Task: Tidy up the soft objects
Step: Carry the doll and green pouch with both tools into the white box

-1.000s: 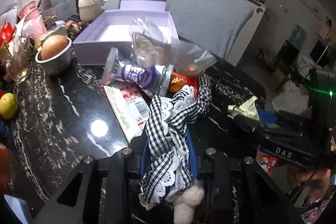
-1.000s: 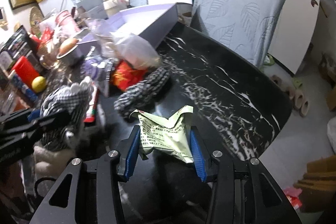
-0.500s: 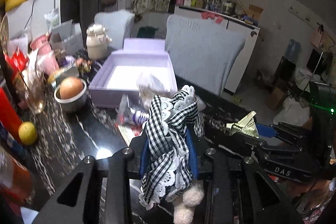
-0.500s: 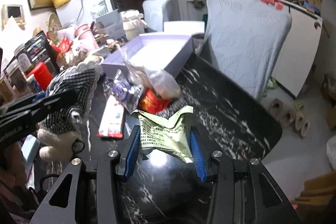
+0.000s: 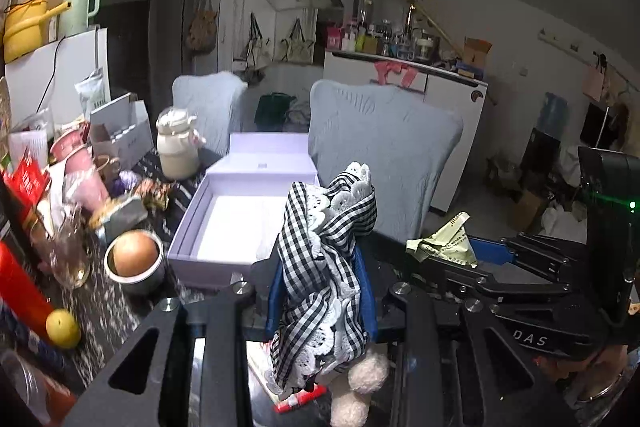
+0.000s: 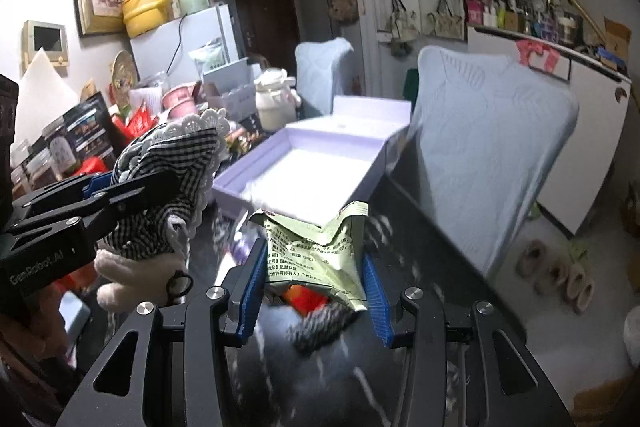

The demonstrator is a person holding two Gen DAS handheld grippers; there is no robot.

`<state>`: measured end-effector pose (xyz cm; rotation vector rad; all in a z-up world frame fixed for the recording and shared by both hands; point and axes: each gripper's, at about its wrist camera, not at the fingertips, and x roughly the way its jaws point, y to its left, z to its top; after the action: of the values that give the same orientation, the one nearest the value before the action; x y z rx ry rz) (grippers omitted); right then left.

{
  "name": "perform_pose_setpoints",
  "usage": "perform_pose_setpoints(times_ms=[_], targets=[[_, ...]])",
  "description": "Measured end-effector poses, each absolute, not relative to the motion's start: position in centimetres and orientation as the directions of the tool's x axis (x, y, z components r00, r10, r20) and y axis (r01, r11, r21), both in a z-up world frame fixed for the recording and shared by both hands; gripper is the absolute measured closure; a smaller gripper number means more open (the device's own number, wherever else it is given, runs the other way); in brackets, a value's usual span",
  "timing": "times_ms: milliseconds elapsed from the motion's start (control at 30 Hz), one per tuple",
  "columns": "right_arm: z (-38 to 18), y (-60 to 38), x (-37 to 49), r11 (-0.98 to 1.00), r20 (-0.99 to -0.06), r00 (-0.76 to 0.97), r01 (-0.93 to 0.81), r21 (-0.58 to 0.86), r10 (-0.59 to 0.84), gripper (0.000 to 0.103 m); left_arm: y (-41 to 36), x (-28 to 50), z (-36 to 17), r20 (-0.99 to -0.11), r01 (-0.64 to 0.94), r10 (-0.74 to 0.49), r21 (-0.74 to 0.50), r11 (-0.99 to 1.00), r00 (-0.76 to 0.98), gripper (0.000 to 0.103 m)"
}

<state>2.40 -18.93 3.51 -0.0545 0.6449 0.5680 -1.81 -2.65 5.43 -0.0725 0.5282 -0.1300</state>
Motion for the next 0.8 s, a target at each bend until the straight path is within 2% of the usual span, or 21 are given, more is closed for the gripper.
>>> perform_pose_setpoints(times_ms=[333, 800], targets=[[5.2, -17.6, 7.3, 0.836, -0.544, 0.669, -0.535, 0.121, 0.507, 0.058, -1.7, 3.3, 6.6, -0.461, 0.105, -0.139, -0.1, 0.989, 0.876, 0.072], [4.8, -15.4, 14.7, 0.825, -0.543, 0.661, -0.554, 0.112, 0.518, 0.058, 0.5, 11.4, 6.2, -0.443, 0.077, -0.102, -0.073, 0.994, 0.891, 0.072]])
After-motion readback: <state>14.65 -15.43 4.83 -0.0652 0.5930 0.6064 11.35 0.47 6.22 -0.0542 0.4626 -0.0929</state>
